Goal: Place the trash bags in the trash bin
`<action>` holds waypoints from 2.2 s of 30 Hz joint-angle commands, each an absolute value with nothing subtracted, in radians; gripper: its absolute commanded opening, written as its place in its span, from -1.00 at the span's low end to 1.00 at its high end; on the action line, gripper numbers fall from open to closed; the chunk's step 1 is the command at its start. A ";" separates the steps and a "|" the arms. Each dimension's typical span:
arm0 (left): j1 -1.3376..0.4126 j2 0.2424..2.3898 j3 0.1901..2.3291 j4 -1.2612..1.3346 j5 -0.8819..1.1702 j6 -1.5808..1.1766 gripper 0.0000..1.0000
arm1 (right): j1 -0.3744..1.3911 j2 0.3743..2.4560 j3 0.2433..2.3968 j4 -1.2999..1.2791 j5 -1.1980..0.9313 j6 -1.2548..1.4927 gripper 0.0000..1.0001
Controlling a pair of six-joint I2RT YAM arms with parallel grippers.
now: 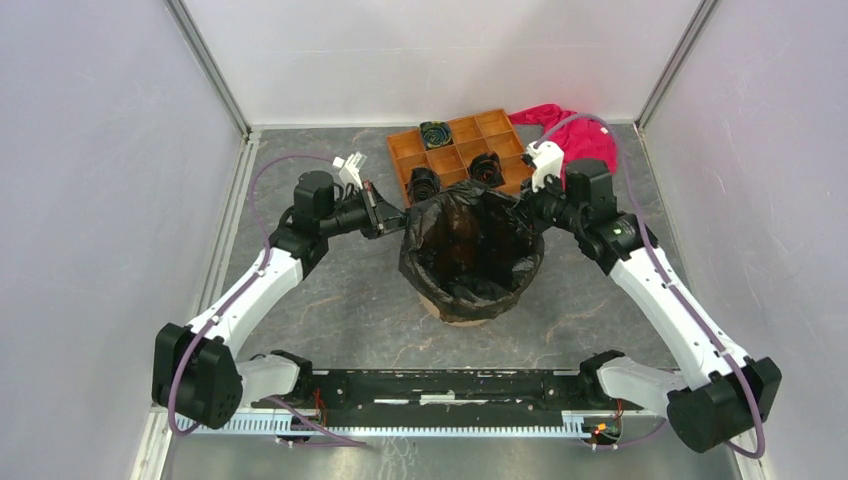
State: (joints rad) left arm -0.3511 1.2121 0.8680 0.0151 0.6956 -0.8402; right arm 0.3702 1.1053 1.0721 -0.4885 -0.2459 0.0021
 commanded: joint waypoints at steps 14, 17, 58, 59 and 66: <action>-0.103 1.035 0.872 -0.333 0.596 -0.673 -0.39 | 0.409 1.164 1.138 -0.443 -0.133 -0.072 -0.93; -0.091 1.001 0.853 -0.286 0.659 -0.717 0.21 | 0.409 1.161 1.136 -0.446 -0.142 -0.069 -0.86; -0.394 1.279 0.615 0.048 0.342 -0.849 -0.96 | 0.409 1.135 1.061 -0.279 -0.263 0.075 -1.00; -0.394 1.277 0.624 0.026 0.329 -0.833 -0.96 | 0.410 1.135 1.057 -0.272 -0.271 0.082 -1.00; -0.394 1.180 0.694 -0.162 0.252 -0.760 -0.35 | 0.409 1.144 1.060 -0.281 -0.270 0.073 -1.00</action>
